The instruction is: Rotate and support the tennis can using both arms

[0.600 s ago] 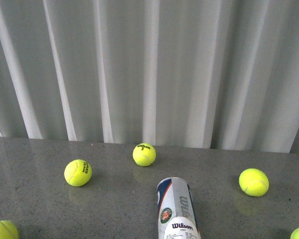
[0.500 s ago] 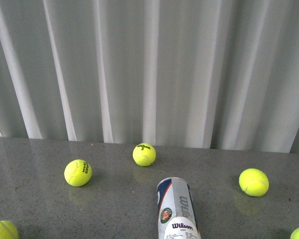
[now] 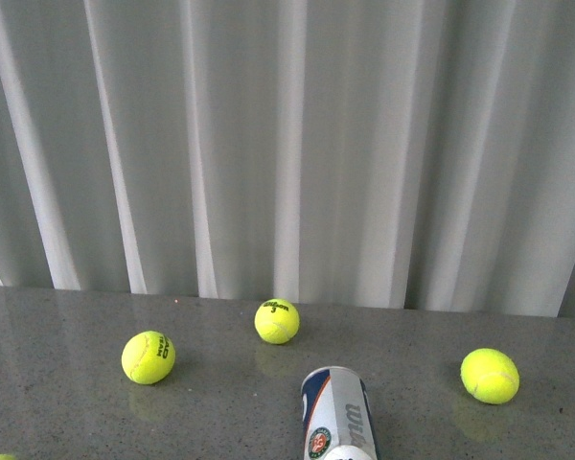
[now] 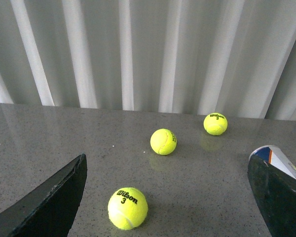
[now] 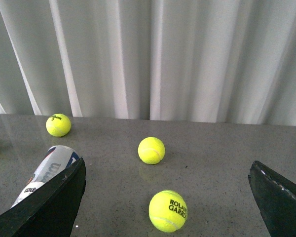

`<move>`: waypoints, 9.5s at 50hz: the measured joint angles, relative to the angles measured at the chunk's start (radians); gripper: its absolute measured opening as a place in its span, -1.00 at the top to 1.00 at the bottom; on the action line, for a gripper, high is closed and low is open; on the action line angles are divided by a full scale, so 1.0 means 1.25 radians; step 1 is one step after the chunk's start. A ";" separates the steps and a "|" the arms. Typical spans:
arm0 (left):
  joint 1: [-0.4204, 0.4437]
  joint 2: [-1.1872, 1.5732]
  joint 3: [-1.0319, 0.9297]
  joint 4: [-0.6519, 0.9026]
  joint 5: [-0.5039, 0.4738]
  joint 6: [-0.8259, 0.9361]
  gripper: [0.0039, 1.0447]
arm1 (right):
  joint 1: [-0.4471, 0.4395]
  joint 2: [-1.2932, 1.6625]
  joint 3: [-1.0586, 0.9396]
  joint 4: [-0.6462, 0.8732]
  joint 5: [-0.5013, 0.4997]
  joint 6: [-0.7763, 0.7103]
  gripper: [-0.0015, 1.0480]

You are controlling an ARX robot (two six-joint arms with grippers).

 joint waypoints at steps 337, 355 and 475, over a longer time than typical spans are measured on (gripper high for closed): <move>0.000 -0.001 0.000 -0.001 0.000 0.000 -0.88 | 0.000 0.459 0.000 0.453 0.002 0.000 0.93; 0.000 -0.001 0.000 -0.001 0.000 0.000 -0.88 | 0.000 0.282 0.000 0.286 0.002 0.000 0.93; 0.045 1.269 0.382 0.395 0.417 -0.227 -0.88 | 0.000 0.000 0.000 0.001 0.000 0.000 -0.87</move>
